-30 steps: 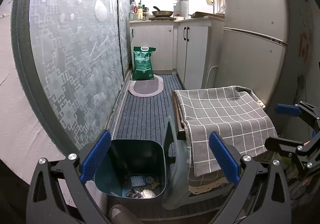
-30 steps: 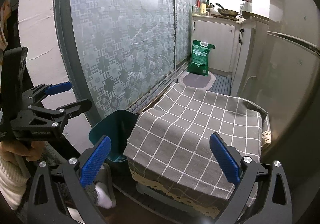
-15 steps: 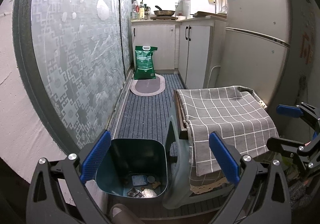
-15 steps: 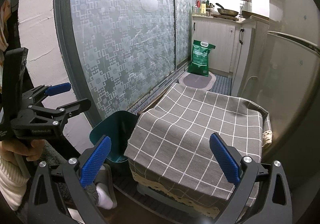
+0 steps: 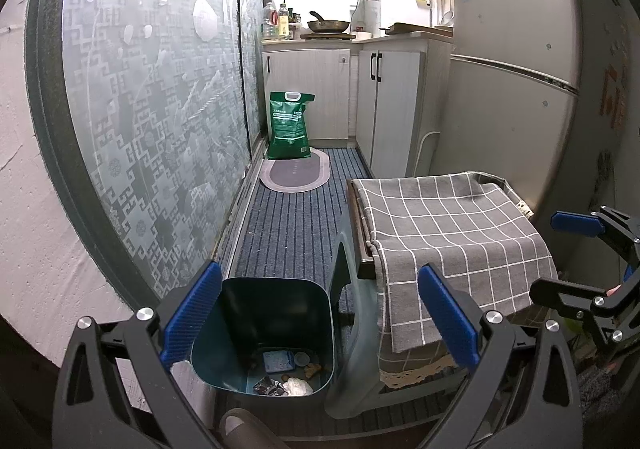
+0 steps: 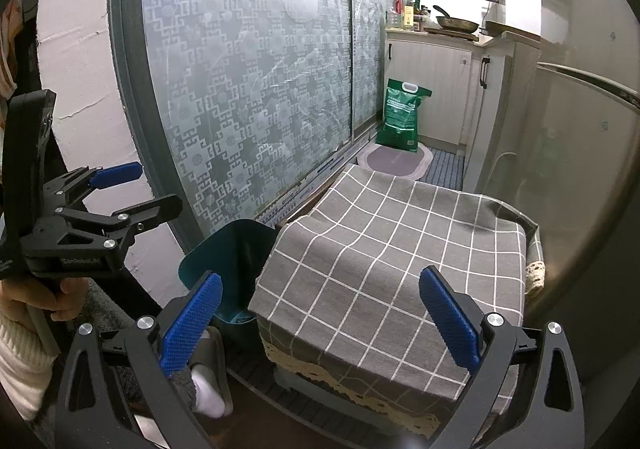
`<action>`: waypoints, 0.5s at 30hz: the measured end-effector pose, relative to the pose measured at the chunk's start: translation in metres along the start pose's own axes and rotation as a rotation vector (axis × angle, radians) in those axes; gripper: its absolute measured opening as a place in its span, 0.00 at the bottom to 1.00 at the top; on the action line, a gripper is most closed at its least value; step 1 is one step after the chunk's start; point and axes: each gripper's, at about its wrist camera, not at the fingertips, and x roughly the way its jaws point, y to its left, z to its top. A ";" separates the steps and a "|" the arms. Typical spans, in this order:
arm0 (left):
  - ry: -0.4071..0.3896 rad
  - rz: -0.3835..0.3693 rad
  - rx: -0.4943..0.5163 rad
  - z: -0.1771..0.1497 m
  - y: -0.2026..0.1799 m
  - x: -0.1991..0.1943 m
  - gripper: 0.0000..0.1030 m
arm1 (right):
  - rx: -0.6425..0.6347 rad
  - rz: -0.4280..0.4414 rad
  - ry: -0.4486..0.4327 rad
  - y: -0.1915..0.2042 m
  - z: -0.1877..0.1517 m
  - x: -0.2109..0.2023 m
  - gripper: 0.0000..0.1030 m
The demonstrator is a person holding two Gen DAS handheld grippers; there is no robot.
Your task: Collect trash
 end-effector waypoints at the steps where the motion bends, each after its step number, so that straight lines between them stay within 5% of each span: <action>1: 0.000 0.000 -0.001 0.000 0.000 0.000 0.97 | 0.000 -0.001 -0.001 0.000 0.000 0.000 0.97; 15: 0.000 -0.002 -0.001 0.000 0.000 0.000 0.97 | 0.002 0.000 -0.002 0.000 -0.001 0.001 0.97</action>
